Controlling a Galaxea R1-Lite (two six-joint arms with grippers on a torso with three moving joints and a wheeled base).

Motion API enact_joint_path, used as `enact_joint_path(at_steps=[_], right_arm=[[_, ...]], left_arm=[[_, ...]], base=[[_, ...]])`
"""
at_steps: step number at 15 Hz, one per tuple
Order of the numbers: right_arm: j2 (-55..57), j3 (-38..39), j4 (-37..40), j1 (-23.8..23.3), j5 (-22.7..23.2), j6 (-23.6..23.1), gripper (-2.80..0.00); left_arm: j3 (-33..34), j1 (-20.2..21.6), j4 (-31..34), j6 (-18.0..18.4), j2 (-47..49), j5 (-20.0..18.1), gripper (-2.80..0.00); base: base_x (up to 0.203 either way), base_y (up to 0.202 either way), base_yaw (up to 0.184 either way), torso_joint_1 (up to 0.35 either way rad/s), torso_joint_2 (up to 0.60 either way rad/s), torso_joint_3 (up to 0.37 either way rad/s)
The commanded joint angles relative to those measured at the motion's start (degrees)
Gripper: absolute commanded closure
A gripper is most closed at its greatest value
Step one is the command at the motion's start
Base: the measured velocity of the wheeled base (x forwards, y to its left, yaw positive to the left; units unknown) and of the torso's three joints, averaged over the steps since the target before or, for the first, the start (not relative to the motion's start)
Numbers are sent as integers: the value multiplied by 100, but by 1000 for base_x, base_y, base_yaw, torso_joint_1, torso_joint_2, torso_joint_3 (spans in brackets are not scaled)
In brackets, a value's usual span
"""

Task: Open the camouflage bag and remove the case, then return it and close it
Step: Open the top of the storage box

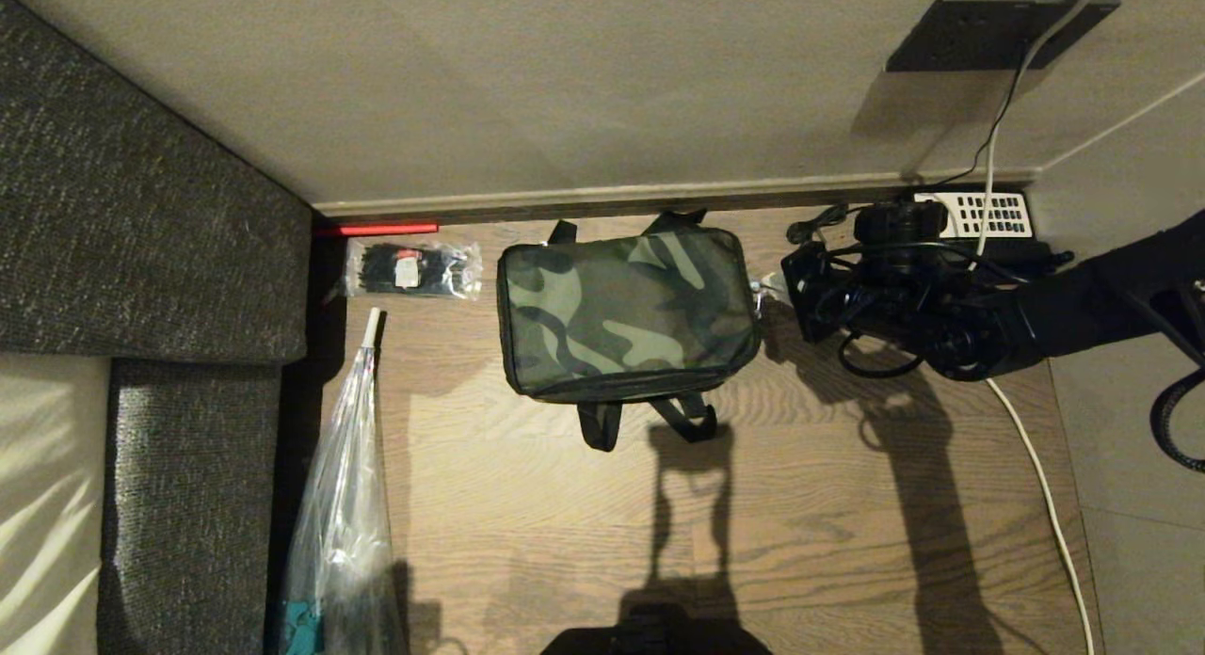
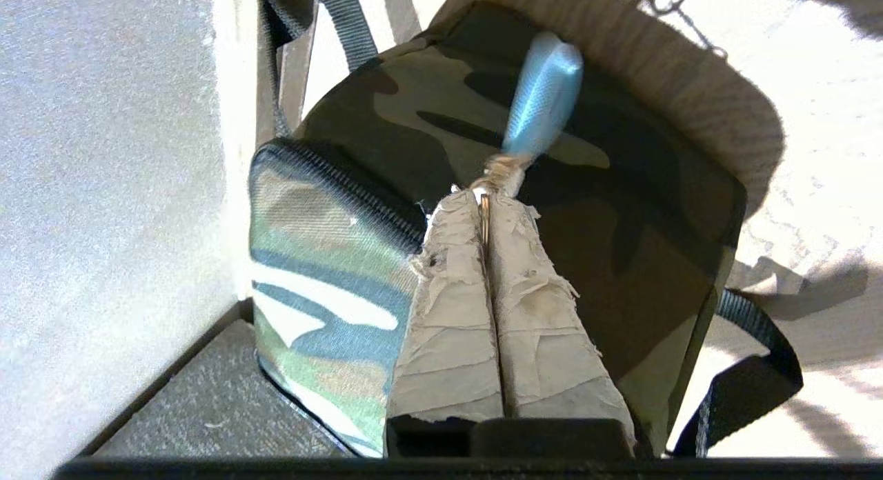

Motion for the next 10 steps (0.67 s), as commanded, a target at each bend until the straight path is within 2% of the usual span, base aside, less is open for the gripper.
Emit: enact_joint_path(at_steps=[1,3,5,10], right_arm=[[-68,43,-28,10,6,25,0],[-40,40,-163,10,11,-162,0],[34,-23,-384,10,13,-539,0],[232,-184,-1032,10,57,-809,0]], left_arm=[[1,2,-2,1,-11,0,0],[1,2,-2,1,-11,0,0],[1,2,-2,1,-11,0,0],[1,2,-2,1,-11,0,0]], base=[[0,0,0,0,0,0],[0,0,0,0,0,0],[0,0,0,0,0,0],[0,0,0,0,0,0]])
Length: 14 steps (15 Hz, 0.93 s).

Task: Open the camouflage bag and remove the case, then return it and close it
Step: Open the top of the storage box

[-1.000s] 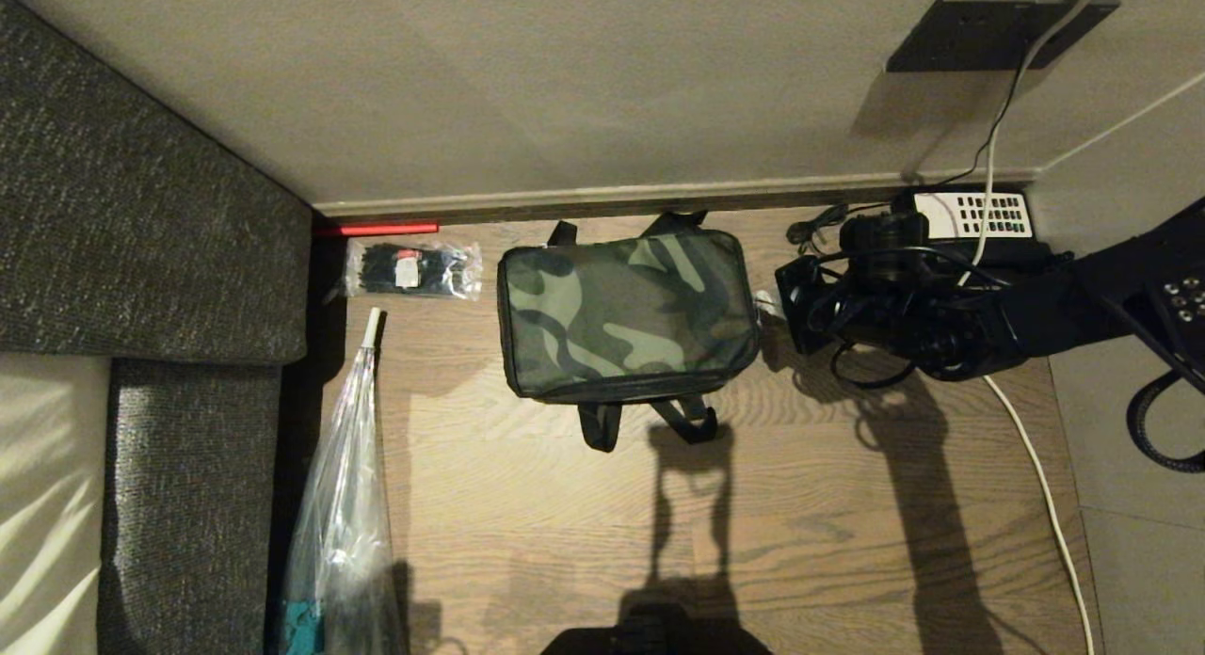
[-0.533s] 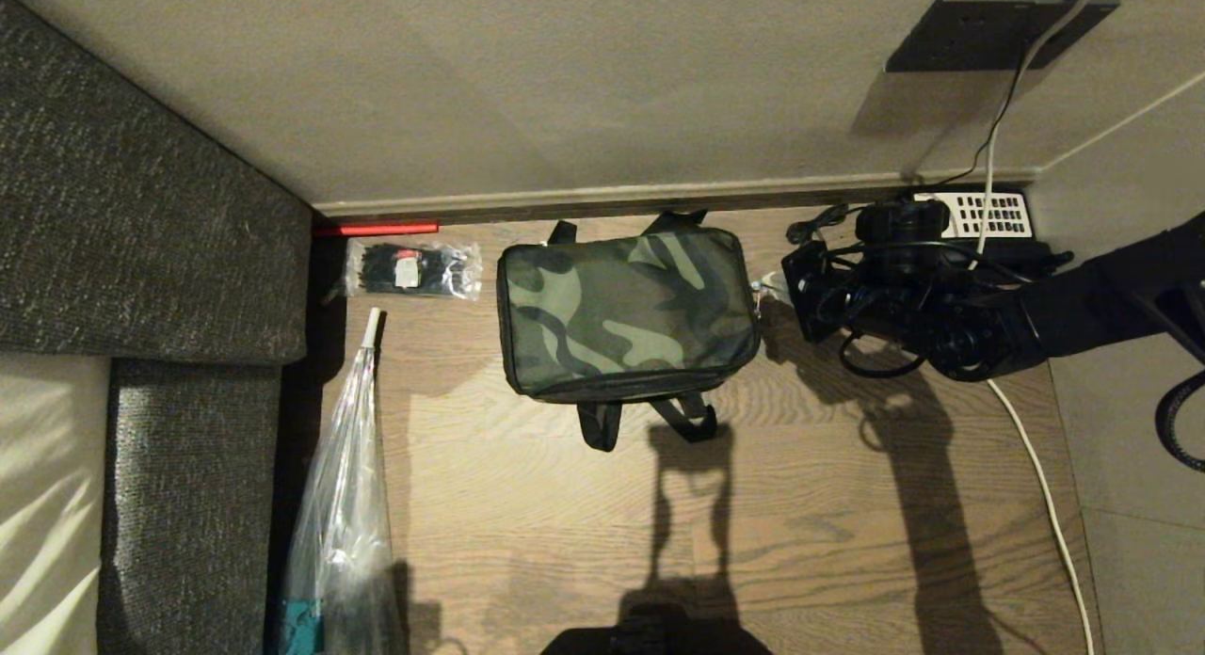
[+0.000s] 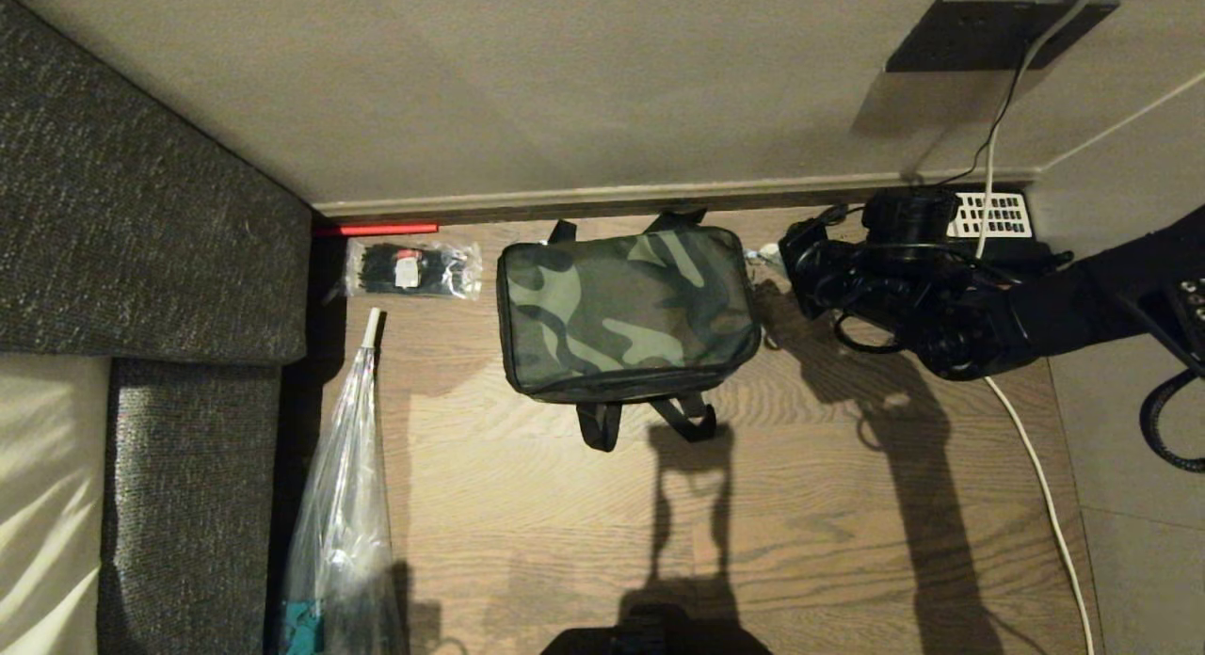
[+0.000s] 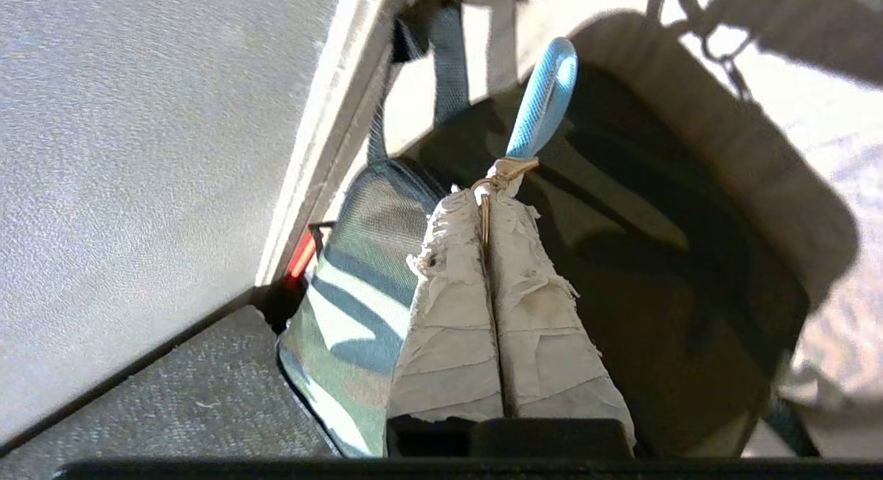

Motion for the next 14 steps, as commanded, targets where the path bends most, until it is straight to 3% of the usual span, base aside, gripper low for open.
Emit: enact_joint_path(at_steps=[1,5,9,14], right_arm=[[151,-115,-135,3,-7,-99,0],[355,-337,-411,3,-6,-362,0],[524,-547,-1021,3,2,-462,0],[694,-831,-1243,5,11,-486,0]], left_arm=[[1,2,-1,-1,-11,0,0],[1,2,-1,-1,-11,0,0],[1,2,-1,-1,-20,0,0],[1,2,-1,-1,-20,0,0]], base=[[0,0,0,0,0,0],[0,0,0,0,0,0],[0,0,0,0,0,0],[0,0,0,0,0,0]])
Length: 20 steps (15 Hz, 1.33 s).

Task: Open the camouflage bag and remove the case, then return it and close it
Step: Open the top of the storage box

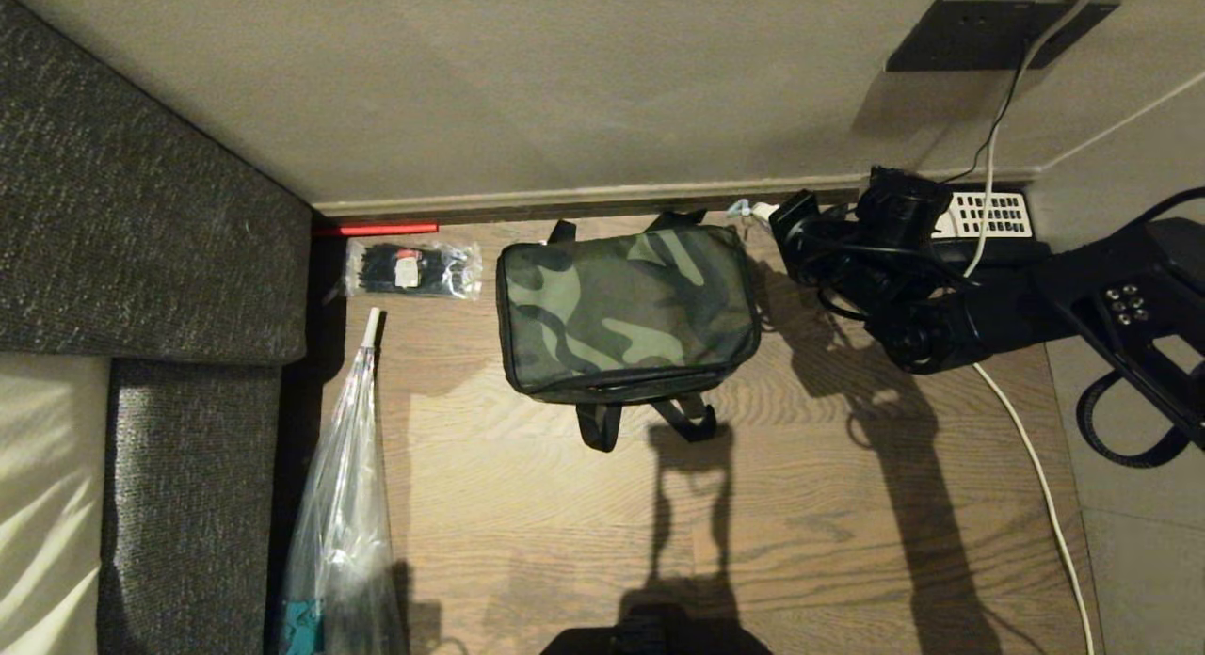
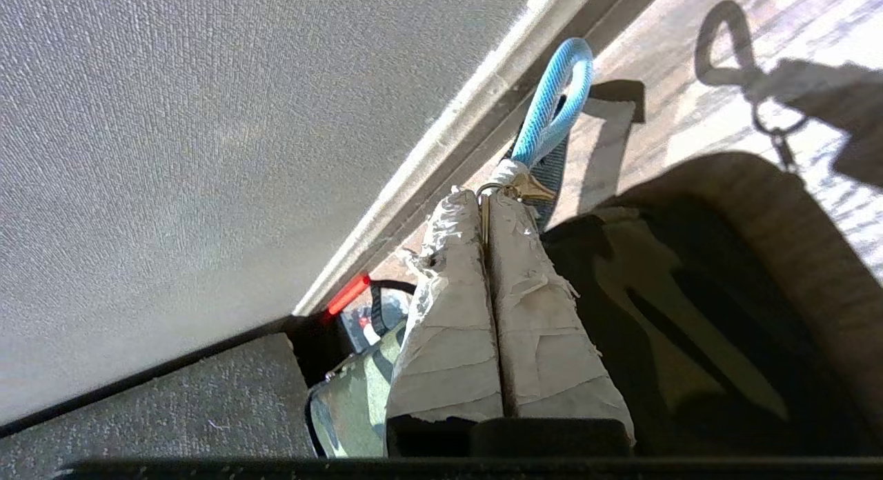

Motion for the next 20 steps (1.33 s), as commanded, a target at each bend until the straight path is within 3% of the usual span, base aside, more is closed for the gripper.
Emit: enact_joint_path(at_steps=[1,7,8,9,14,20], right_arm=[[125,-93,-155,10,23,18,0],[221,-83,-562,10,299,-144,0],[206,-50,-539,11,332,-150,-127],[206,-24,-551,19,332,-165,-280],[90,415,-574,13,343,-289,-280],[-966,2149,-427,-44,842,-666,-280]], left_arm=[[3,2,0,0,-11,0,0],[1,2,0,0,-11,0,0],[1,2,0,0,-19,0,0],[1,0,0,0,-14,0,0],[1,2,0,0,-11,0,0],[1,2,0,0,-11,0,0]], base=[[0,0,0,0,0,0],[0,0,0,0,0,0],[0,0,0,0,0,0],[0,0,0,0,0,0],[0,0,0,0,0,0],[0,0,0,0,0,0]])
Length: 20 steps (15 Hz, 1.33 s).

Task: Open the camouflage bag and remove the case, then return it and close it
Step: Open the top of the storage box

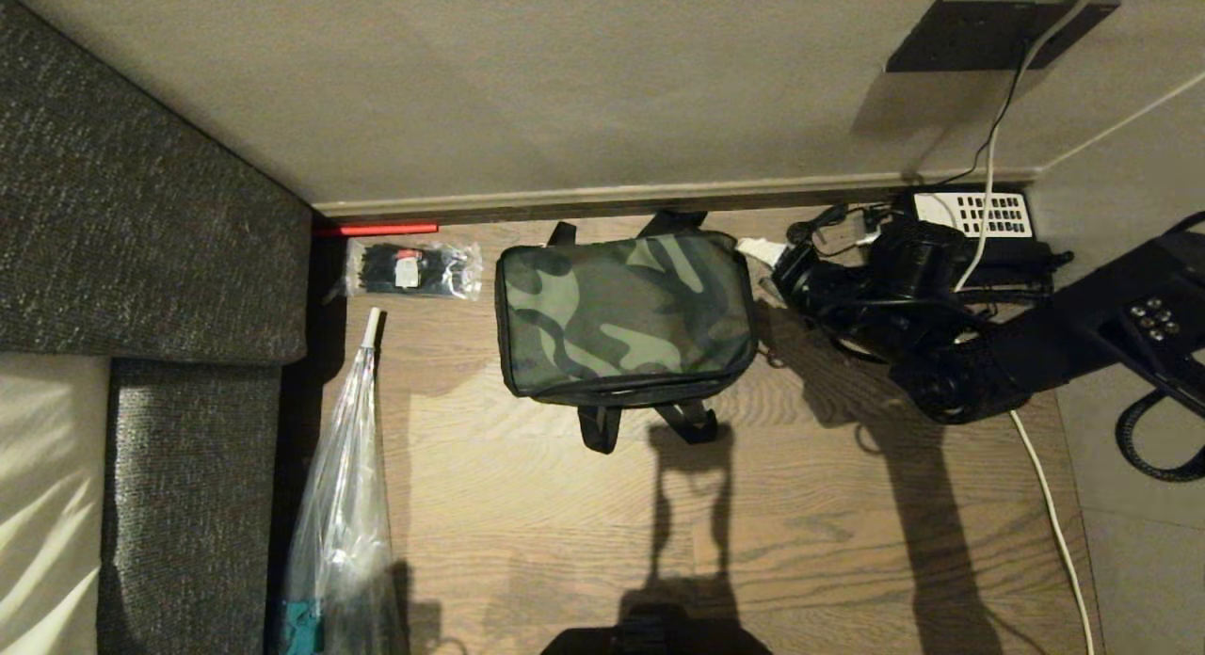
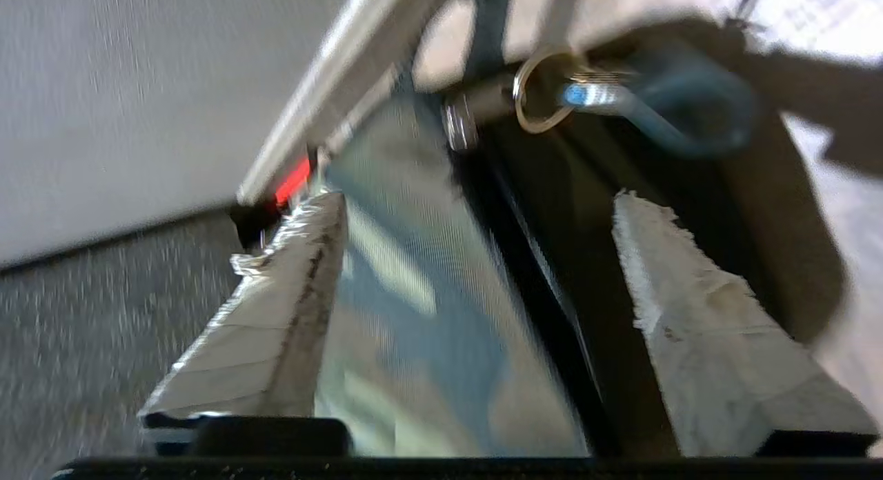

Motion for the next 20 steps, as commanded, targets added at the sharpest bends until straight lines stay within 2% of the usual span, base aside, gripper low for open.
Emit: enact_joint_path(at_steps=[1,2,3,6,8,9,10,12,13,14,18,20], right_arm=[[-738,652,123,-16,216,1,-280],[-958,852,190,-28,348,-8,-280],[-1165,1100,271,-43,436,-17,0],[-1593,1589,993,-50,527,-264,0],[-1719,1690,1722,-53,542,-700,0],[-1751,1747,2252,-53,472,-1073,0],[-1768,1787,2757,-60,251,-1467,0],[-1748,1739,3393,-82,-1047,-2192,0],[-1654,1650,3535,-82,-1457,-2441,0],[-1578,1579,3514,-73,-1461,-2565,0],[-1263,1520,3021,27,-1347,-2646,0],[-1220,1490,2792,94,-1051,-2398,0]], left_arm=[[1,2,2,-1,-11,0,0],[1,2,2,-1,-11,0,0],[1,2,2,-1,-11,0,0],[1,2,2,-1,-11,0,0],[1,2,2,-1,-11,0,0],[9,2,2,-1,-11,0,0],[1,2,2,-1,-11,0,0],[1,2,2,-1,-11,0,0],[1,2,2,-1,-11,0,0],[1,2,2,-1,-11,0,0],[1,2,2,-1,-11,0,0],[1,2,2,-1,-11,0,0]], base=[[0,0,0,0,0,0],[0,0,0,0,0,0],[0,0,0,0,0,0],[0,0,0,0,0,0],[0,0,0,0,0,0],[0,0,0,0,0,0],[0,0,0,0,0,0],[0,0,0,0,0,0],[0,0,0,0,0,0],[0,0,0,0,0,0],[0,0,0,0,0,0],[0,0,0,0,0,0]])
